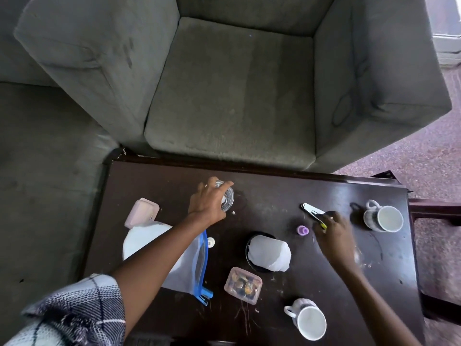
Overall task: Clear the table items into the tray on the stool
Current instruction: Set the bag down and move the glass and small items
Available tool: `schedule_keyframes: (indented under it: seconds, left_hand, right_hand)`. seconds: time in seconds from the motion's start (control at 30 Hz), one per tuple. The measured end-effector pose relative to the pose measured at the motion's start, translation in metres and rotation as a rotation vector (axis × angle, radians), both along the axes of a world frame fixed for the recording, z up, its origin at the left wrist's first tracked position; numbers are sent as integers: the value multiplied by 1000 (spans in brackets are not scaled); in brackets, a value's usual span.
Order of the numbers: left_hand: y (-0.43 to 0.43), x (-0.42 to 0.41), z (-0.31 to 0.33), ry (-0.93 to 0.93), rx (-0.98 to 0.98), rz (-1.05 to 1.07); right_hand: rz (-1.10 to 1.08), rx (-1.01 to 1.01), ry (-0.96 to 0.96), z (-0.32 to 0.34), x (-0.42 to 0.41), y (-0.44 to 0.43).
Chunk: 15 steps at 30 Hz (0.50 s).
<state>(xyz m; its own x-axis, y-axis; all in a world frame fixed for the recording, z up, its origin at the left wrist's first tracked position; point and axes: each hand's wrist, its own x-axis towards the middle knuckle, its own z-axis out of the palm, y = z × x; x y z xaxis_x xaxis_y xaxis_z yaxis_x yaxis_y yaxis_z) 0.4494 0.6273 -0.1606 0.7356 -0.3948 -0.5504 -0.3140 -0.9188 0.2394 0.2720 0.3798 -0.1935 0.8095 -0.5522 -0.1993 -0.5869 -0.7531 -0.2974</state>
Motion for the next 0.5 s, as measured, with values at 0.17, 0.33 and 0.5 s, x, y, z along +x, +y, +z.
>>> schedule_keyframes:
  seconds: [0.17, 0.33, 0.5]
  left_hand:
    - [-3, 0, -3, -6, 13, -33]
    - [7, -2, -12, 19, -221, 166]
    - [17, -2, -21, 261, -666, 1018]
  right_hand:
    - [-317, 910, -60, 15, -30, 67]
    - [-577, 1372, 48, -11, -51, 114]
    - [-611, 1285, -65, -16, -36, 134]
